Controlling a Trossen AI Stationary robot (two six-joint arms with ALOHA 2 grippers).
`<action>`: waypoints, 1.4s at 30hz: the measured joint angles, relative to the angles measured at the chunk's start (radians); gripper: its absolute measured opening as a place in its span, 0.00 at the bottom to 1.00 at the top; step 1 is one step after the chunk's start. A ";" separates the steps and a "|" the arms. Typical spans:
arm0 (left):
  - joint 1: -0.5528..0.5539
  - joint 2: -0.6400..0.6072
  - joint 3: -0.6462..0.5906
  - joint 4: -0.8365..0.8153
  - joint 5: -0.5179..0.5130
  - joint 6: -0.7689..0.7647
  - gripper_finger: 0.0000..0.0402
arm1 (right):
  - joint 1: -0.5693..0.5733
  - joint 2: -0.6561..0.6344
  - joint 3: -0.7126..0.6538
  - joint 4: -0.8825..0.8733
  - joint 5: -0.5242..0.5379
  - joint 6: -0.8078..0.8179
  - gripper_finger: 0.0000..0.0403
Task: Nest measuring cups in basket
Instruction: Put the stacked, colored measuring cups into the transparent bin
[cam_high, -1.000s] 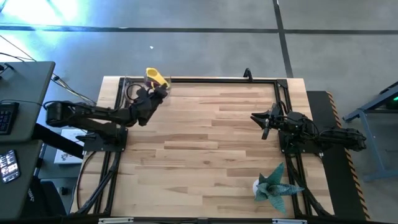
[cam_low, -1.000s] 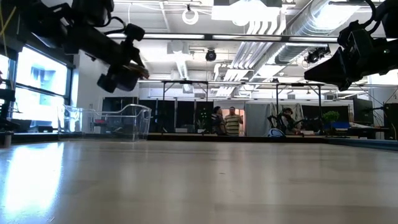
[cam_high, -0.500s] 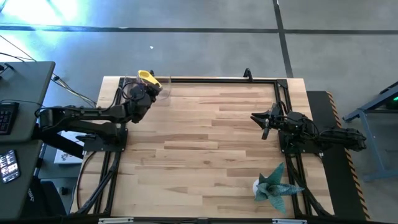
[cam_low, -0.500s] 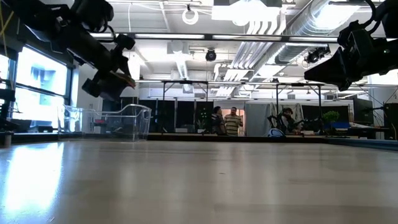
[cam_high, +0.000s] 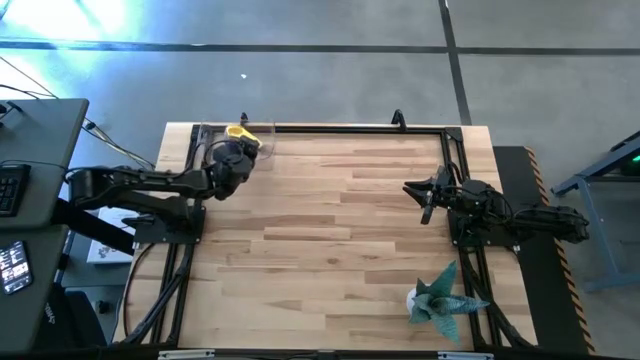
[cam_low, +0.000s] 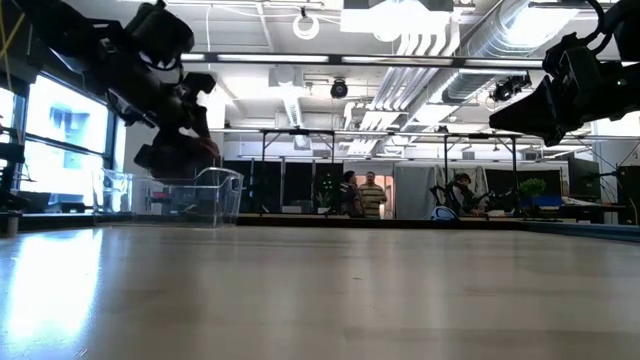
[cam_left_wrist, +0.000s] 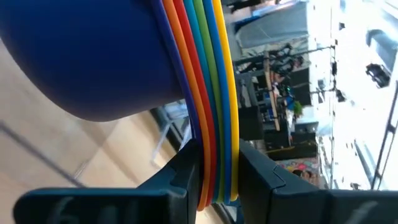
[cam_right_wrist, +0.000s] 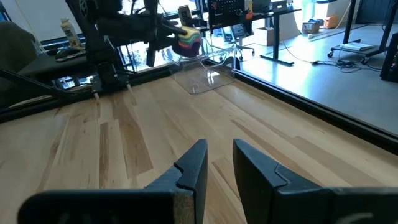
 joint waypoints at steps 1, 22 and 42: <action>-0.003 0.008 0.000 -0.007 -0.003 -0.024 0.17 | 0.000 0.000 0.000 0.000 0.000 0.000 0.17; 0.099 0.139 0.000 -0.016 0.062 -0.280 0.17 | 0.000 0.000 0.000 0.000 0.000 0.000 0.17; 0.242 0.138 0.000 -0.061 0.185 -0.321 0.18 | 0.000 0.000 0.000 0.000 0.000 0.000 0.17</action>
